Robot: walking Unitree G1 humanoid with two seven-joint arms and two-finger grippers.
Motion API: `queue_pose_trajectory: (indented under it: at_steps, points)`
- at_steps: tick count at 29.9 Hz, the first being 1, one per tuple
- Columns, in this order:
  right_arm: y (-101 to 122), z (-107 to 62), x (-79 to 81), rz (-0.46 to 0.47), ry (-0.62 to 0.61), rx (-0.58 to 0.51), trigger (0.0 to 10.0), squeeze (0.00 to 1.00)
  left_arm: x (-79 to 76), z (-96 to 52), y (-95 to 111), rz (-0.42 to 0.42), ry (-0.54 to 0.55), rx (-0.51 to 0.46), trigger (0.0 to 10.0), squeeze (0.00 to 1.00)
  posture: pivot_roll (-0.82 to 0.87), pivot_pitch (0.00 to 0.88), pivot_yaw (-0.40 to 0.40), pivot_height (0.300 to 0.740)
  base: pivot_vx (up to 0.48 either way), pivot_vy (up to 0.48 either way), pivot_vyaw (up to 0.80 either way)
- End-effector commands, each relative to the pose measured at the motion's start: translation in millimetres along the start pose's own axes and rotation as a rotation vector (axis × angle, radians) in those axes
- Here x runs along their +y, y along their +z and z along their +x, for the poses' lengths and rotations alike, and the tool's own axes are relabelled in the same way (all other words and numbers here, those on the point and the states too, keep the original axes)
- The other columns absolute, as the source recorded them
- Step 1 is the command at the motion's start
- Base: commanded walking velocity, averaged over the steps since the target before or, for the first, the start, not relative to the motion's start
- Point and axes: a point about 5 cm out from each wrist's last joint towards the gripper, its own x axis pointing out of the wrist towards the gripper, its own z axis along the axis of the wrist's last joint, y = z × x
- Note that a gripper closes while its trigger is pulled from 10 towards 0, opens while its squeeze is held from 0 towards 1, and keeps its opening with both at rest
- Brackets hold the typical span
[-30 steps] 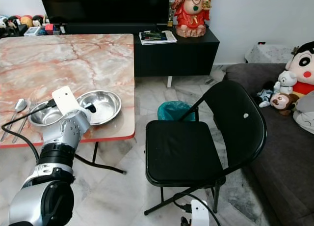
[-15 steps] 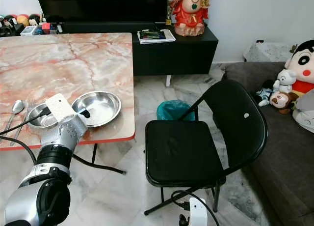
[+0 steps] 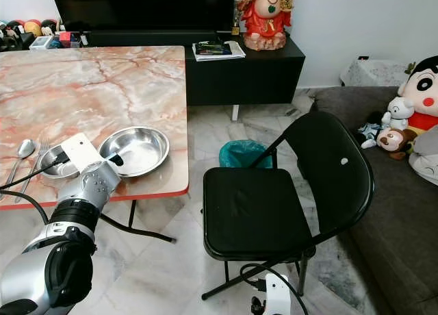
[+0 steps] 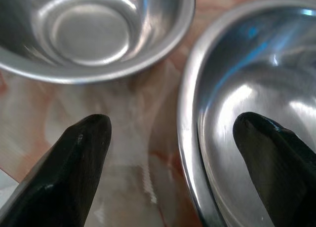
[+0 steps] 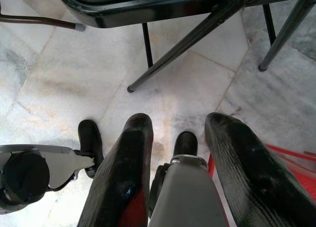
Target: Setting the table
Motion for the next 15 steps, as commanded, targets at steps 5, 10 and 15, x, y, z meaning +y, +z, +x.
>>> queue_pose_trajectory:
  at_steps: [5,10,15]
  points:
    - [-2.8,-1.5,-6.2,0.023,-0.014,-0.001,10.0,0.0,-8.9,-0.1,3.8,-0.028,-0.036,-0.003,7.5,0.0,0.01,0.0,-0.003,0.74,0.0,0.0,0.0]
    - [-4.2,-2.8,-12.2,0.025,-0.021,0.001,10.0,0.0,-9.4,0.9,-0.4,-0.03,-0.037,0.009,3.1,0.0,0.01,0.0,-0.002,0.74,0.0,0.0,0.0]
    - [-2.7,-2.9,-14.1,0.025,-0.022,-0.001,10.0,0.0,-9.1,1.6,-1.9,-0.027,-0.034,0.012,0.0,0.0,0.01,0.0,-0.003,0.74,0.0,0.0,0.0]
